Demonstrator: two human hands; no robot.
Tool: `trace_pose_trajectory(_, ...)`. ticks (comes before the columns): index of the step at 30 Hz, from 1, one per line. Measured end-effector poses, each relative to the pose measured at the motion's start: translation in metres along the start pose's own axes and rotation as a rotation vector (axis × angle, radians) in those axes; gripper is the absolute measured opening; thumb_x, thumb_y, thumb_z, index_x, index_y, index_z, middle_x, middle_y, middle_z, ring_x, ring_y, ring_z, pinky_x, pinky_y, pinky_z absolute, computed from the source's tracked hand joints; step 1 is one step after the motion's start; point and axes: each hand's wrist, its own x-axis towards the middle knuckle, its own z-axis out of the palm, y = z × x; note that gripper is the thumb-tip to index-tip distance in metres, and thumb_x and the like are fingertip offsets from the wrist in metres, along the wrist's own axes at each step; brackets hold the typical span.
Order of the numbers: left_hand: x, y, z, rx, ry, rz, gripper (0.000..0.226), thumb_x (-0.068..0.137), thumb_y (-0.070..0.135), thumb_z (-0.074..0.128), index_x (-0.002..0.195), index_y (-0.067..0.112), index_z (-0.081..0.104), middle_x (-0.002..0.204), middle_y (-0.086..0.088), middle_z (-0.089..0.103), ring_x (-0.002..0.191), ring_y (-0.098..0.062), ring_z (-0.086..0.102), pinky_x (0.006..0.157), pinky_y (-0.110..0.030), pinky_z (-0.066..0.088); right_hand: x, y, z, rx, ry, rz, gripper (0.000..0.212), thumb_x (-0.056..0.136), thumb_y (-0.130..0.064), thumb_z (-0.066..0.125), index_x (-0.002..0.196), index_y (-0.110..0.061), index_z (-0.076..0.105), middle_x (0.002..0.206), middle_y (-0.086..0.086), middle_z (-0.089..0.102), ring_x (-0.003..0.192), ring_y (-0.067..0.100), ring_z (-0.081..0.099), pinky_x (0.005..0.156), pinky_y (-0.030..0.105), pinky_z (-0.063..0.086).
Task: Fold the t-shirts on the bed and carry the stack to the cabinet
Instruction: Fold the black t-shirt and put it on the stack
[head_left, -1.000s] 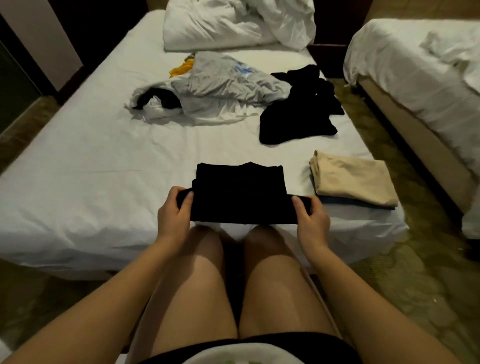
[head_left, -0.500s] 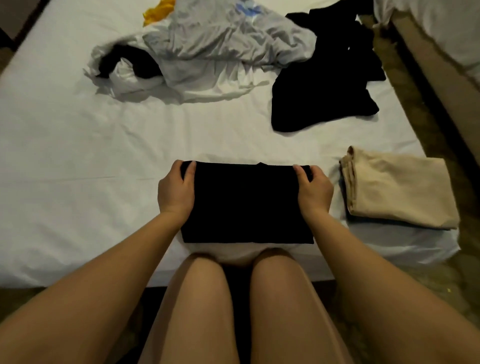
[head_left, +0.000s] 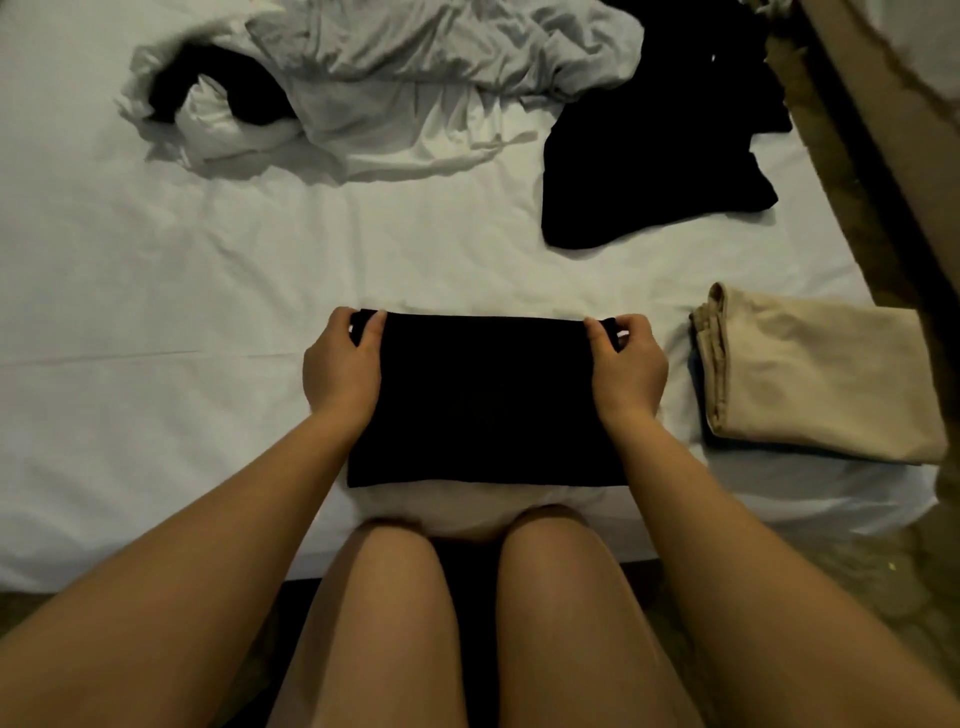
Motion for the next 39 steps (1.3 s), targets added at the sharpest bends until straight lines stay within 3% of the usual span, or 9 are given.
trace_pose_trajectory(2, -0.007, 0.005, -0.006, -0.031, 0.031, 0.038, 0.036, 0.093, 0.038, 0.049, 0.12, 0.013, 0.046, 0.113, -0.006, 0.057, 0.1, -0.024, 0.054, 0.079, -0.032, 0.042, -0.012, -0.006, -0.005, -0.139, 0.047, -0.173, 0.035, 0.092, -0.035, 0.053, 0.119, -0.014, 0.049, 0.111, 0.006, 0.055, 0.106, 0.027, 0.052, 0.078, 0.031, 0.038)
trace_pose_trajectory(6, -0.051, -0.007, 0.0, 0.224, 0.195, 0.512, 0.042, 0.085, 0.027, 0.049, 0.124, 0.012, 0.051, 0.124, -0.016, 0.053, 0.116, -0.029, 0.043, 0.096, -0.046, 0.039, -0.058, -0.008, 0.006, -0.399, 0.127, -0.599, 0.053, 0.089, -0.045, 0.042, 0.137, -0.024, 0.042, 0.137, 0.006, 0.049, 0.126, 0.022, 0.034, 0.101, 0.041, 0.023)
trace_pose_trajectory(10, -0.08, -0.044, 0.018, 0.478, -0.047, 0.522, 0.048, 0.088, 0.041, 0.036, 0.129, 0.025, 0.054, 0.138, -0.008, 0.049, 0.131, -0.022, 0.03, 0.1, -0.06, 0.03, -0.071, 0.027, 0.015, -0.752, -0.258, -0.467, 0.07, 0.081, -0.068, 0.012, 0.145, -0.042, 0.02, 0.156, -0.008, 0.019, 0.144, 0.017, 0.01, 0.112, 0.05, 0.006)
trace_pose_trajectory(14, -0.069, -0.04, 0.016, 0.592, -0.162, 0.502, 0.051, 0.088, 0.043, 0.034, 0.134, 0.026, 0.049, 0.141, -0.008, 0.047, 0.131, -0.029, 0.042, 0.099, -0.059, 0.033, -0.061, 0.031, 0.016, -0.783, -0.314, -0.391, 0.066, 0.087, -0.071, 0.023, 0.146, -0.045, 0.006, 0.159, -0.006, -0.003, 0.146, 0.017, -0.005, 0.114, 0.049, 0.001)
trace_pose_trajectory(19, -0.075, -0.038, 0.004, 0.391, -0.089, 0.337, 0.058, 0.088, 0.048, 0.051, 0.141, 0.03, 0.037, 0.154, -0.019, 0.015, 0.14, -0.036, 0.019, 0.109, -0.05, 0.022, -0.063, 0.022, 0.001, -0.498, -0.279, -0.2, 0.082, 0.077, -0.07, 0.052, 0.145, -0.047, 0.012, 0.158, 0.009, -0.009, 0.144, 0.032, 0.0, 0.116, 0.043, 0.014)
trace_pose_trajectory(22, -0.074, -0.032, -0.013, 0.157, -0.116, 0.106, 0.064, 0.086, 0.044, 0.06, 0.142, 0.034, 0.033, 0.141, -0.02, 0.033, 0.128, -0.036, 0.034, 0.105, -0.037, 0.029, -0.051, 0.019, -0.018, -0.26, -0.314, -0.119, 0.083, 0.078, -0.054, 0.066, 0.146, -0.041, 0.02, 0.153, 0.011, 0.021, 0.137, 0.031, 0.027, 0.108, 0.04, 0.03)
trace_pose_trajectory(26, -0.063, -0.02, -0.025, -0.082, -0.321, 0.033, 0.067, 0.085, 0.039, 0.062, 0.143, 0.037, 0.028, 0.138, -0.005, 0.047, 0.125, -0.025, 0.045, 0.092, -0.026, 0.036, -0.043, 0.01, -0.036, 0.154, -0.492, 0.014, 0.07, 0.082, -0.021, 0.072, 0.141, -0.033, 0.036, 0.138, 0.002, 0.045, 0.124, 0.02, 0.046, 0.098, 0.032, 0.044)
trace_pose_trajectory(35, -0.083, 0.025, -0.048, -0.279, -0.439, 0.082, 0.078, 0.083, 0.021, 0.068, 0.146, 0.03, 0.024, 0.142, 0.001, 0.043, 0.125, -0.018, 0.044, 0.092, -0.022, 0.04, -0.041, -0.007, -0.094, 0.258, -0.533, -0.142, 0.073, 0.083, -0.004, 0.067, 0.142, -0.031, 0.034, 0.129, -0.006, 0.05, 0.106, 0.007, 0.055, 0.08, 0.013, 0.051)
trace_pose_trajectory(39, -0.103, 0.082, -0.031, -0.327, -0.465, 0.205, 0.082, 0.08, 0.021, 0.07, 0.146, 0.033, 0.023, 0.128, 0.009, 0.046, 0.114, -0.01, 0.047, 0.093, -0.024, 0.042, -0.025, -0.001, -0.167, 0.306, -0.462, -0.145, 0.075, 0.081, -0.003, 0.068, 0.142, -0.032, 0.036, 0.123, -0.008, 0.056, 0.102, 0.001, 0.058, 0.078, 0.016, 0.053)
